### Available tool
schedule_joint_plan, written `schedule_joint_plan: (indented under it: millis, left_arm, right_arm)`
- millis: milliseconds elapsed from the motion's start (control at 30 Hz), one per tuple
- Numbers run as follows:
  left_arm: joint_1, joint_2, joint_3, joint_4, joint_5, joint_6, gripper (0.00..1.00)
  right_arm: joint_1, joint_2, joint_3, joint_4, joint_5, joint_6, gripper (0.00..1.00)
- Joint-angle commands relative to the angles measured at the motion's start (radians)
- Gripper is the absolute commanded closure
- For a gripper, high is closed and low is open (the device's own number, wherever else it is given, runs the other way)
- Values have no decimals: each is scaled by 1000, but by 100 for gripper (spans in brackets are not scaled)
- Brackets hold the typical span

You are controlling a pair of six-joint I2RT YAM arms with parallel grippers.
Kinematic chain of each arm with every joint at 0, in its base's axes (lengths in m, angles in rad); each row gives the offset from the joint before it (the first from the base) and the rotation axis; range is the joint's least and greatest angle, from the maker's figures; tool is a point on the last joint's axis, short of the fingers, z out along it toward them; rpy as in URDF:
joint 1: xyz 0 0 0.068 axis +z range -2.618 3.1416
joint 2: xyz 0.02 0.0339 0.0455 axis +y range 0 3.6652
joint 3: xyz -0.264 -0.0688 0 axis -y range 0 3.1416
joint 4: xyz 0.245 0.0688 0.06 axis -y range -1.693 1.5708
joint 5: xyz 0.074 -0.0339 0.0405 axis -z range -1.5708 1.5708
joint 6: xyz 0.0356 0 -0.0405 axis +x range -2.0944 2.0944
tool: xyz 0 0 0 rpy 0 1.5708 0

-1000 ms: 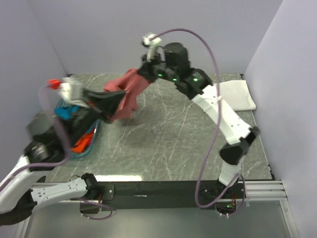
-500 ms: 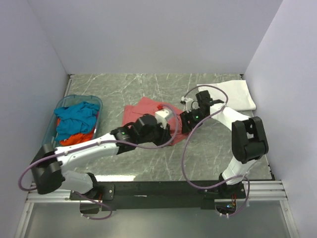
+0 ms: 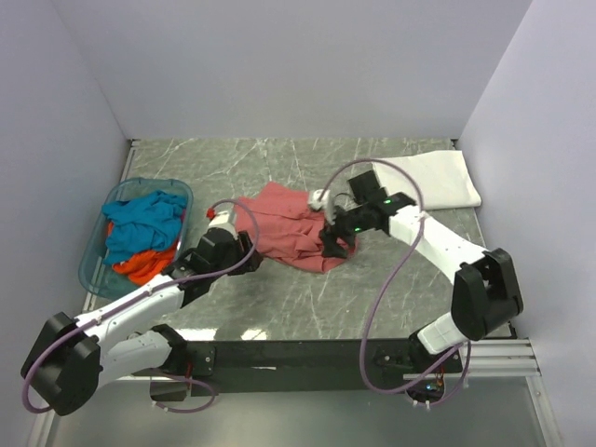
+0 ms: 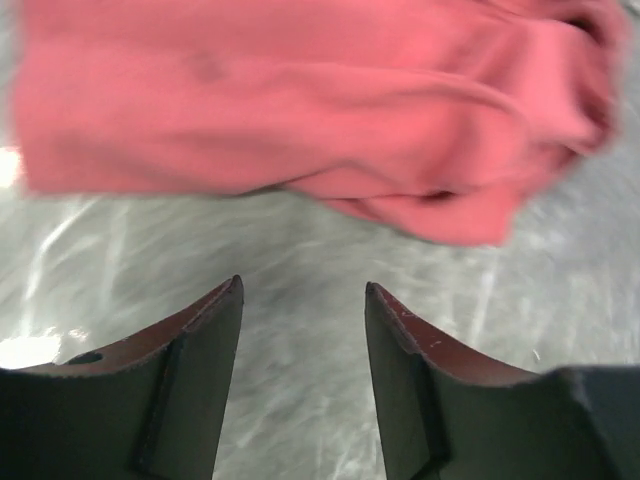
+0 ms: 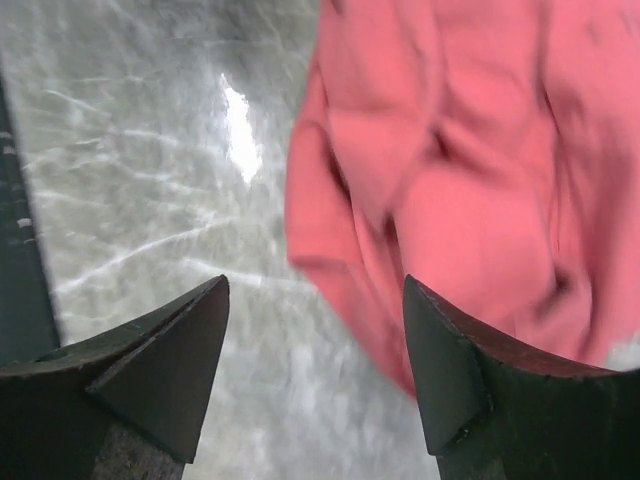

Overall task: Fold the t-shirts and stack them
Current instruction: Flatten the tshirt out

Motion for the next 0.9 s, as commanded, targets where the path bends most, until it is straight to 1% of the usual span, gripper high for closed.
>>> schedule_joint_plan:
  millis: [0, 33, 67, 100, 133, 167, 233, 300, 333, 367, 467, 533, 567, 600, 633, 700, 733, 767, 800, 833, 867]
  left_arm:
    - [40, -51, -36, 22, -85, -164, 42]
    - [45, -54, -37, -3, -110, -204, 36]
    - [55, -59, -37, -12, -133, -223, 32]
    - [58, -59, -39, -23, -183, -241, 29]
    - [66, -57, -39, -35, -195, -262, 24]
    - [83, -50, -40, -29, -196, -263, 23]
    - [103, -28, -36, -5, -190, -240, 20]
    - [138, 30, -17, 17, -175, -200, 19]
    - [150, 56, -8, 26, -146, -185, 19]
    - [175, 113, 12, 40, -133, -172, 19]
    - [198, 222, 45, 51, -84, -135, 21]
    - [203, 262, 67, 58, -77, -123, 24]
    - [204, 289, 75, 62, -74, -120, 26]
    - [204, 302, 81, 68, -75, -114, 30]
    - [209, 320, 90, 68, -86, -112, 39]
    - [210, 334, 101, 66, -96, -102, 46]
    - [212, 339, 104, 68, -100, -94, 64]
    - [215, 337, 110, 68, -104, -86, 73]
    - [216, 333, 113, 97, -106, -65, 79]
    - [216, 316, 115, 115, -109, -51, 95]
    - [218, 303, 122, 120, -115, -36, 99]
  right_arm:
    - [138, 51, 19, 143, 217, -15, 23]
    - [181, 81, 70, 161, 249, 25, 23]
    - [193, 145, 100, 160, 270, 37, 23]
    - [201, 175, 129, 163, 312, 69, 23]
    - [216, 203, 175, 167, 339, 83, 24]
    - [221, 250, 195, 163, 351, 87, 24]
    - [230, 282, 236, 160, 397, 105, 25]
    - [236, 309, 256, 152, 402, 114, 25]
    - [236, 313, 258, 157, 414, 120, 26]
    - [238, 324, 263, 155, 415, 125, 27]
    - [236, 356, 282, 137, 411, 134, 29]
    - [238, 371, 295, 125, 402, 143, 34]
    - [236, 382, 298, 122, 396, 146, 42]
    - [236, 387, 308, 115, 388, 152, 48]
    - [236, 385, 313, 103, 370, 154, 62]
    - [236, 373, 316, 94, 351, 153, 80]
    - [238, 364, 313, 89, 345, 151, 91]
    - [238, 332, 310, 89, 339, 148, 100]
    - [238, 315, 303, 88, 336, 139, 100]
    - [236, 277, 301, 76, 330, 133, 100]
    - [236, 258, 302, 62, 325, 123, 100]
